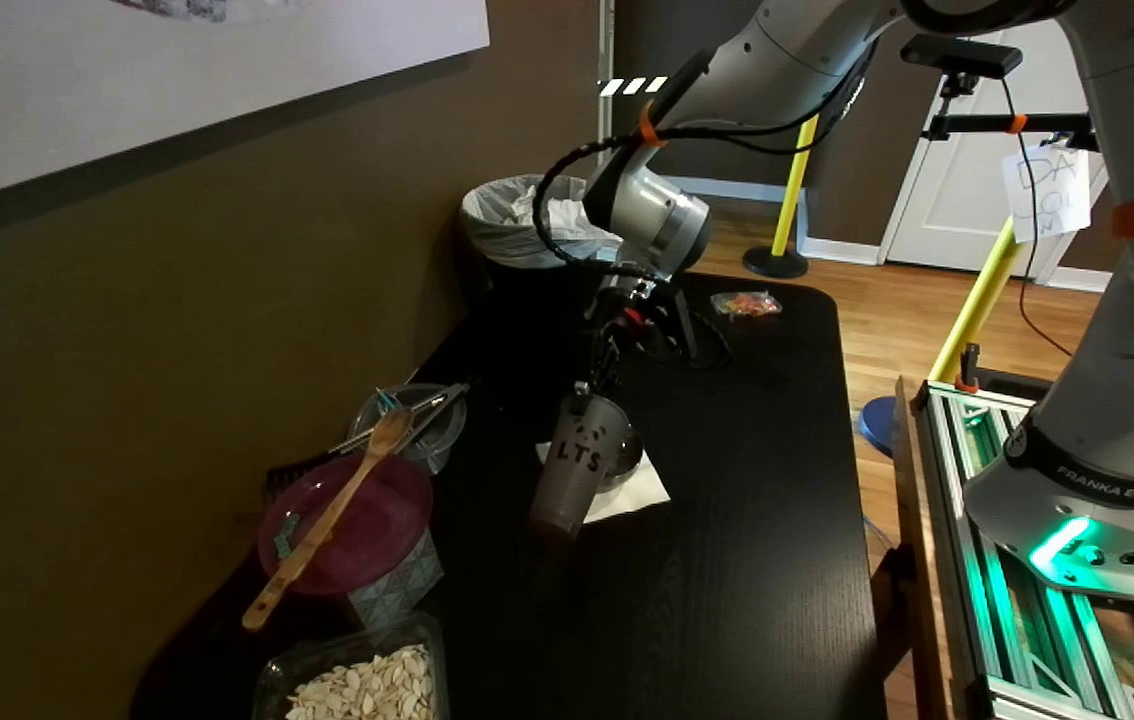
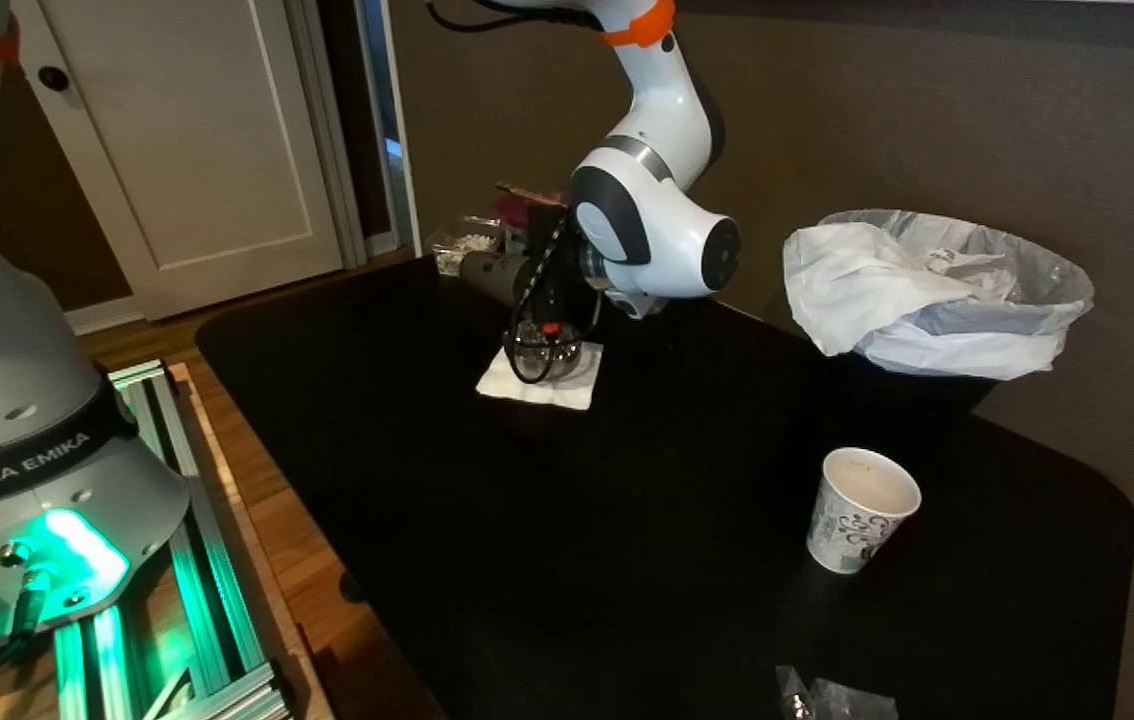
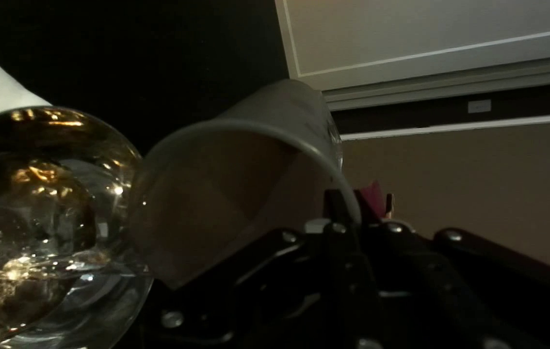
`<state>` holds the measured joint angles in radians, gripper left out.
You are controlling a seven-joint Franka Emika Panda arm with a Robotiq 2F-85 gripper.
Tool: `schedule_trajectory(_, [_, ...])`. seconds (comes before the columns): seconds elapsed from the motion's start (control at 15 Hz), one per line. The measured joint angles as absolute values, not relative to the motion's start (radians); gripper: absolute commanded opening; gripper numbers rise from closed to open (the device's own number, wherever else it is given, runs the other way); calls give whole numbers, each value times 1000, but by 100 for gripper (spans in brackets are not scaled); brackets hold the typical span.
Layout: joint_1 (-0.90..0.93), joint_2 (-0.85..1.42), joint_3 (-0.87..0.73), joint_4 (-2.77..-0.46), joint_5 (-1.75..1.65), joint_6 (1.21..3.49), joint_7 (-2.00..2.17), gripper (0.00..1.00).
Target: Pour the liquid in the cup into the metal bowl
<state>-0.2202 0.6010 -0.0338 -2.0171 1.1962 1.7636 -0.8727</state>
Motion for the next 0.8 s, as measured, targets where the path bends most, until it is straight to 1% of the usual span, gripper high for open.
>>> schedule_trajectory(0.8, [-231,618,-50,-2015,1265,1693,-873,1])
